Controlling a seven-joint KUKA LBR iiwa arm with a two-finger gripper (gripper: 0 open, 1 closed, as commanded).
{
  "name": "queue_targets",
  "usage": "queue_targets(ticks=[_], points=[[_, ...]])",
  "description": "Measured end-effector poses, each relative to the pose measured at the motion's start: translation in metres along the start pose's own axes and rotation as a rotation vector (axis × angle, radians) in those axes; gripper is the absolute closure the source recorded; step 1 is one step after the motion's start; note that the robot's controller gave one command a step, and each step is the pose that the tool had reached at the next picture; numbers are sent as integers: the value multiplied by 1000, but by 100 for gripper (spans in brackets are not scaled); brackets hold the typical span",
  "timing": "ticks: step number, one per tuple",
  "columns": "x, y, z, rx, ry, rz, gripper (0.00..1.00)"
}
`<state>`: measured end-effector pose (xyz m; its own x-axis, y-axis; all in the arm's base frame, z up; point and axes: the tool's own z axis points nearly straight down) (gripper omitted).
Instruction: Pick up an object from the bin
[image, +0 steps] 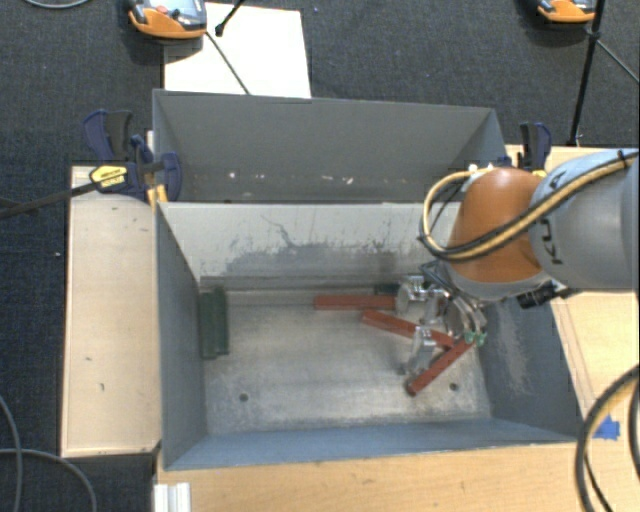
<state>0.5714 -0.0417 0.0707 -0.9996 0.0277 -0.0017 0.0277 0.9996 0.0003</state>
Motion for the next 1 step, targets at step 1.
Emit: queue_targets(ticks=[1], points=[[0,0,0,0,-1,0,100]])
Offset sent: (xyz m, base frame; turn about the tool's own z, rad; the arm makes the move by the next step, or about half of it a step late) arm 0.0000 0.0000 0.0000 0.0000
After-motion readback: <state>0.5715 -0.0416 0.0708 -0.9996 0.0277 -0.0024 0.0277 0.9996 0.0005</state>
